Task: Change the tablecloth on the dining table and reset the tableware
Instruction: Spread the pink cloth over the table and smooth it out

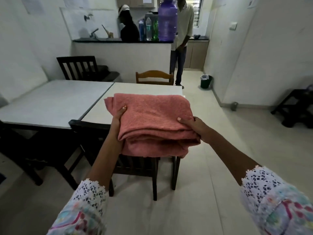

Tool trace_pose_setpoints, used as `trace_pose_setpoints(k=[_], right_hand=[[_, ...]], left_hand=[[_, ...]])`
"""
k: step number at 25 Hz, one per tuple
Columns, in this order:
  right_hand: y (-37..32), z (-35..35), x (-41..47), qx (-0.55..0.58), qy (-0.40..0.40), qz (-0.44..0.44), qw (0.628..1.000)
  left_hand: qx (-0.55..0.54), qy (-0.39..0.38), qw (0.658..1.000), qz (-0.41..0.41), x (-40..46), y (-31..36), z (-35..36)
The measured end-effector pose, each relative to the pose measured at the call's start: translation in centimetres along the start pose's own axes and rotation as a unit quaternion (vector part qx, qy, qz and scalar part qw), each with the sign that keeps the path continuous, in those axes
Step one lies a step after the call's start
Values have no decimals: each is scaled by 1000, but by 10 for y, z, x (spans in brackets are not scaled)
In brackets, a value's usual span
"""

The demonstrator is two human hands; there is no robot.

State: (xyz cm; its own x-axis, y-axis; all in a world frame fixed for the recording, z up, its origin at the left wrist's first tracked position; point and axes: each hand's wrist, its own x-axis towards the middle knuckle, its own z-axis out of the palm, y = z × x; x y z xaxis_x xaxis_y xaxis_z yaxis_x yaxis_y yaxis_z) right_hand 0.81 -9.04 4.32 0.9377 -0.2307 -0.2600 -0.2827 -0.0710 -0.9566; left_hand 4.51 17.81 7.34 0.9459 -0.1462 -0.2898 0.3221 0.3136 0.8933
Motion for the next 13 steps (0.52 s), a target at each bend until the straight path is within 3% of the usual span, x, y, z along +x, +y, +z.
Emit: trace_pose_setpoints(k=[3,6,9,13], right_hand=[[-6,-48,50,16,-60,24,998],[-21,-95,115,61,-104,26,992],[-63,-129,180,68,-144,25,987],[-139,-126,280,145,-146,-26,978]], left_hand=[[2,24,1000,-18,33,-8,56],[25,67,997,38,84,-30,102],[-52,82,995,27,137,-23,144],[-135,155,975,80,215,-22,165]])
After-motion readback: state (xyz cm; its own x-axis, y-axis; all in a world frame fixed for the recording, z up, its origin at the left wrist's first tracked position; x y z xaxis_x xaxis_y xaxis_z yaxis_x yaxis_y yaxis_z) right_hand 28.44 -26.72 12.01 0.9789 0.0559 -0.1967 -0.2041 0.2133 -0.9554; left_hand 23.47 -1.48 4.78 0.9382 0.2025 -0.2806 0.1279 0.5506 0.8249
